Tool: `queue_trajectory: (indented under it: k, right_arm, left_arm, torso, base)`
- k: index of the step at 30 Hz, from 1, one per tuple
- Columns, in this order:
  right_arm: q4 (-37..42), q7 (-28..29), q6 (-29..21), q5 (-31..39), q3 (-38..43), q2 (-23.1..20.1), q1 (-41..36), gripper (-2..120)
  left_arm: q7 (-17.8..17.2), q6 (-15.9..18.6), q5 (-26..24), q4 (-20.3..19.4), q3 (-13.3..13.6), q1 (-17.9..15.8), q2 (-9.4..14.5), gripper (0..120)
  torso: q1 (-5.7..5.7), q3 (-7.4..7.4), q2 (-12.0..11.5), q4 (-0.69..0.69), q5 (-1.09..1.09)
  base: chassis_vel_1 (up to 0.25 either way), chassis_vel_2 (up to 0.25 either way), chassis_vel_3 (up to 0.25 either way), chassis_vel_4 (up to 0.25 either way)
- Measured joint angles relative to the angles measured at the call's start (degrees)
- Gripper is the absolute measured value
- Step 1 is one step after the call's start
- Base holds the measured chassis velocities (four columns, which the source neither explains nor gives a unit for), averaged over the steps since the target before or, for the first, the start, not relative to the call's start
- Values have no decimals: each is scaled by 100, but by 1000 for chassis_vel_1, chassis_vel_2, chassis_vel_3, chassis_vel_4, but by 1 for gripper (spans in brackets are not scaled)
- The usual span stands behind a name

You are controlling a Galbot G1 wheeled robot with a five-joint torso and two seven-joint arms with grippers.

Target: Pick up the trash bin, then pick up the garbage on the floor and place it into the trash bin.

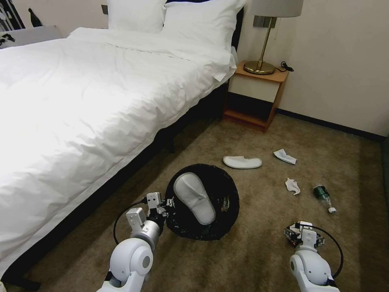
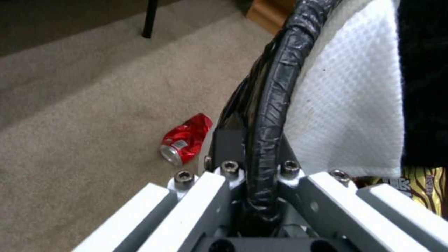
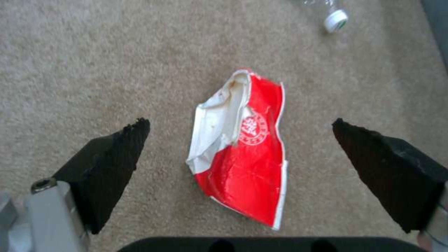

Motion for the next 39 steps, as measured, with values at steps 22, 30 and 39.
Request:
queue_trajectory:
  k: [22,30,39]
  right_arm:
    - [-1429,-427,475,-176,159,-19,856,100]
    - [-1774,-504,655,-238,289,-50,846,100]
    - [-2209,-670,949,-300,414,-62,852,90]
  left_arm:
    - [50,-80,57,-1,-43,84,-12,1]
    - [30,-90,55,-9,-64,72,-15,1]
    - [23,-122,73,-7,-63,121,-18,1]
  torso:
    - [1,0,0,0,0]
    - [0,0,0,0,0]
    - [0,0,0,0,0]
  base:
    - [0,0,0,0]
    - [0,0,0,0]
    - [0,0,0,0]
